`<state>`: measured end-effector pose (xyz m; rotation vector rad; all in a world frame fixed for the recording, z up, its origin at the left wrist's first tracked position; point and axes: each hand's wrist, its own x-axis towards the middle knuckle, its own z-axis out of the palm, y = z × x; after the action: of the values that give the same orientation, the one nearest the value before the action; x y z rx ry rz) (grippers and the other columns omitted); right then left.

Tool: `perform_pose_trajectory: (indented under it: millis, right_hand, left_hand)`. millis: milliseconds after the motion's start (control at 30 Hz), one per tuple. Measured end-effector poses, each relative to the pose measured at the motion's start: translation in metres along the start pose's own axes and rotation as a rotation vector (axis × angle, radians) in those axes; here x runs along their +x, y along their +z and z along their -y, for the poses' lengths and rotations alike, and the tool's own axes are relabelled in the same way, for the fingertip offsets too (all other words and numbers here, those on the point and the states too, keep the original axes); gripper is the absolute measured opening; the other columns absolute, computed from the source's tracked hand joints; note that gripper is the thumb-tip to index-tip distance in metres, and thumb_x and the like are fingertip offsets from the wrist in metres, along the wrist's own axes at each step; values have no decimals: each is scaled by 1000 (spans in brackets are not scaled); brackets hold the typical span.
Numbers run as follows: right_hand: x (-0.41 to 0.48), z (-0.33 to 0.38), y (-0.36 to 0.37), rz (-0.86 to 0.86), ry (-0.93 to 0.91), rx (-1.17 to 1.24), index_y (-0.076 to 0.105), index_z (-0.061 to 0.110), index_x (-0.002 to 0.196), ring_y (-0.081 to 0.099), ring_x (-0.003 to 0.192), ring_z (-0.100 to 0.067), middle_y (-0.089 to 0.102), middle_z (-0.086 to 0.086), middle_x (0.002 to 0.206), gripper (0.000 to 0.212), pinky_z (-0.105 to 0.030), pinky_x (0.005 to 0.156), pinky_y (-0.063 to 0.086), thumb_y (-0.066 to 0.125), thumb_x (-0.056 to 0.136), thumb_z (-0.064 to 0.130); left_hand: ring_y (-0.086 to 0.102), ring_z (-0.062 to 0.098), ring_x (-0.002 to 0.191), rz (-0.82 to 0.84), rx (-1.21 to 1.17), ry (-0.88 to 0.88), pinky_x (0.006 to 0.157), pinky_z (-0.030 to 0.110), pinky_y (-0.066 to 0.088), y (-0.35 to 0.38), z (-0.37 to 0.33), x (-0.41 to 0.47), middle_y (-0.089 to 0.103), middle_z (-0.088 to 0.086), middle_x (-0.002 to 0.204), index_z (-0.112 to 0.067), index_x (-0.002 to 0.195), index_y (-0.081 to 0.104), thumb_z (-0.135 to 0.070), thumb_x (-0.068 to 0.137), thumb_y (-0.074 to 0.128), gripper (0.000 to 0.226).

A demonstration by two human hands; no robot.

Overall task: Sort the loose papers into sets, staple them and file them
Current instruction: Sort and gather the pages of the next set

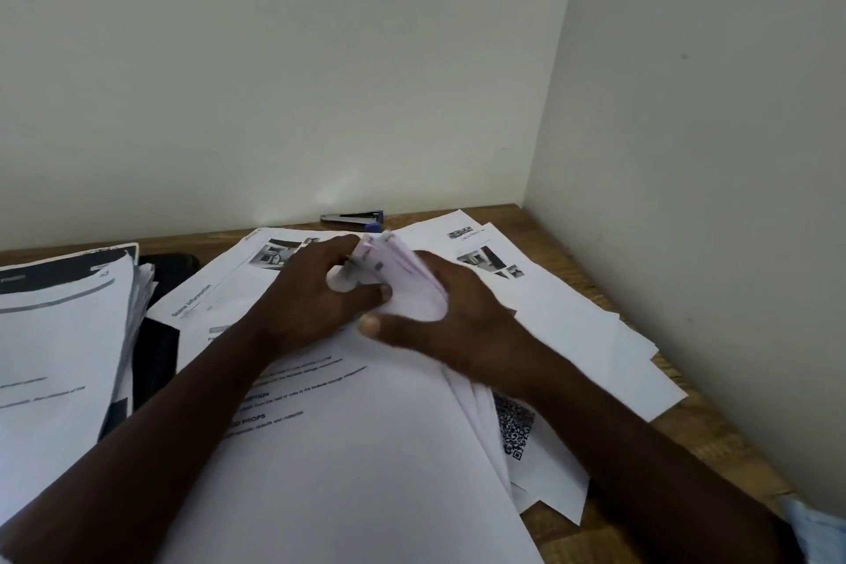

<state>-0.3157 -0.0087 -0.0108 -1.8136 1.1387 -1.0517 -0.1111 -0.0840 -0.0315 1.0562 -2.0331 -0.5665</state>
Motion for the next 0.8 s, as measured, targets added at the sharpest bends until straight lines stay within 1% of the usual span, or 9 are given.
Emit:
perform_pose_trajectory:
  millis: [67,133,233,300,433,533,600,700,800]
  right_hand:
    - [-1,-7,8,-90,16,-195,64,22,132,63,116,-16,68,2,125,54,-37,101,51,85,82,29]
    - [1,-13,10,-162,117,-132,66,21,128,66,113,-15,71,4,122,49,-40,99,54,83,82,29]
    - [4,-21,6,-206,208,-47,70,28,96,71,95,-9,74,10,101,20,-37,90,59,84,83,23]
    - [6,-20,0,-284,229,58,64,27,83,72,86,-10,73,11,90,23,-34,80,60,86,82,19]
    - [15,-8,-34,-501,153,239,66,23,92,70,76,1,74,11,90,27,-20,67,57,89,79,18]
    - [23,12,-61,-564,75,361,69,11,114,76,94,-18,77,-3,106,47,-31,82,62,91,75,22]
    - [28,29,-70,-534,-37,412,71,6,117,76,101,-25,78,-9,109,44,-40,93,60,88,79,19]
    - [36,64,-80,-515,-197,368,74,15,106,76,100,-20,80,0,103,21,-34,92,59,81,87,14]
    - [43,97,-87,-527,-335,312,70,20,112,74,104,-15,78,4,108,23,-34,93,59,79,91,19]
  left_hand:
    - [66,17,111,5,10,-58,99,52,50,0,9,2,73,-10,115,-31,111,71,-74,73,69,57]
    - [63,19,114,-2,91,-121,101,49,49,0,17,3,70,-8,119,-27,119,68,-92,63,65,86]
    - [58,10,113,-52,102,-177,94,28,46,3,10,2,64,-14,120,-33,118,63,-81,65,72,72]
    - [55,7,116,-194,131,-137,95,27,43,2,-1,1,60,-17,121,-37,118,59,-74,70,71,63]
    - [54,20,123,-661,239,-129,105,43,44,-12,-12,7,58,-4,131,-27,131,57,-73,76,66,72]
    - [65,10,113,-521,-198,-250,104,42,53,-31,-25,16,64,-6,127,-26,139,49,-69,62,84,95]
    - [71,11,109,-382,-478,-292,100,44,58,-42,-38,20,70,-3,125,-23,143,46,-55,55,96,106]
    - [73,27,111,-433,-636,-128,97,50,59,-54,-63,22,73,8,124,-9,138,57,-27,70,96,81]
    - [71,30,114,-578,-576,70,97,48,59,-74,-95,18,72,13,125,-1,132,59,-13,77,90,65]
